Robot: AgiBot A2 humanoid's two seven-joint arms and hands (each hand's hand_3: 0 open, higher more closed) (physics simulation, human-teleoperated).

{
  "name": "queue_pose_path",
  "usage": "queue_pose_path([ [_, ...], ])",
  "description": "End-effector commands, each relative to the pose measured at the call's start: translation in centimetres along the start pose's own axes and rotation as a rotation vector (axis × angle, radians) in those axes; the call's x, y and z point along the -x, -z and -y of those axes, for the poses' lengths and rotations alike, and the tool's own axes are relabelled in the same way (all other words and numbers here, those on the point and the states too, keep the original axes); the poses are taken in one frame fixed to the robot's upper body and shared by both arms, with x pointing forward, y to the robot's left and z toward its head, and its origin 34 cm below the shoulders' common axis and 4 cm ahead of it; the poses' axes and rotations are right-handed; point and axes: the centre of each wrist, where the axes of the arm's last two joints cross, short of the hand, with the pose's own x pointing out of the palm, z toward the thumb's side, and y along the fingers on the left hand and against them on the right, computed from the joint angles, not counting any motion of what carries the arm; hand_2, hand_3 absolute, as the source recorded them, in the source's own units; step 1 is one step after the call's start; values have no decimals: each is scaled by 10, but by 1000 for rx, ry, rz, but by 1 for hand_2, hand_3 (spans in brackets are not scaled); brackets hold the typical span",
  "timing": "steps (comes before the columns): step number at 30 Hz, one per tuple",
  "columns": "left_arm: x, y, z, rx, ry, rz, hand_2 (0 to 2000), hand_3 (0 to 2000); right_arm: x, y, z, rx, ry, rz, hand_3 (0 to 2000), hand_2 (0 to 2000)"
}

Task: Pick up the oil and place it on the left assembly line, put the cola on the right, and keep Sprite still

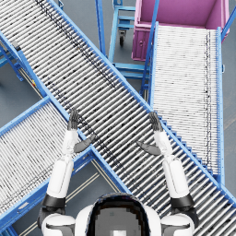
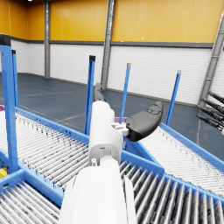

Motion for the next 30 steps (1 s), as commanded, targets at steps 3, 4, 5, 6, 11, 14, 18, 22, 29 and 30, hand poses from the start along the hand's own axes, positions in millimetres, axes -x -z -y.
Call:
queue_pose_path([
  [3, 0, 0, 0, 0, 0, 0, 0, 0, 0, 0, 0, 0, 0, 0, 0, 0],
  [4, 0, 0, 0, 0, 0, 0, 0, 0, 0, 0, 0, 0, 0, 0, 0, 0],
  [5, 0, 0, 0, 0, 0, 0, 0, 0, 0, 0, 0, 0, 0, 0, 0, 0],
  [6, -5, 2, -4, 3, 14, 7, 0, 0, -2, 4, 4, -13, -9, 8, 0, 0],
  [11, 0, -14, -8, -150, 63, 17, 0, 0, -3, -15, 8, 155, 83, 20, 0, 0],
  [14, -2, -28, -12, -223, 71, 26, 0, 0, 0, -29, 11, 231, 112, 21, 0, 0],
  [18, 4, -46, -16, -306, 45, 31, 0, 0, 4, -43, 14, 297, 137, 23, 0, 0],
  [22, 12, -56, -20, -351, 11, 35, 0, 0, 12, -52, 14, 340, 174, 22, 0, 0],
  [29, 22, -78, -23, -447, -60, -96, 0, 0, 22, -64, 15, 397, 217, 23, 0, 0],
  [30, 23, -81, -22, -456, -77, -141, 0, 0, 22, -66, 14, 399, 229, -20, 0, 0],
])
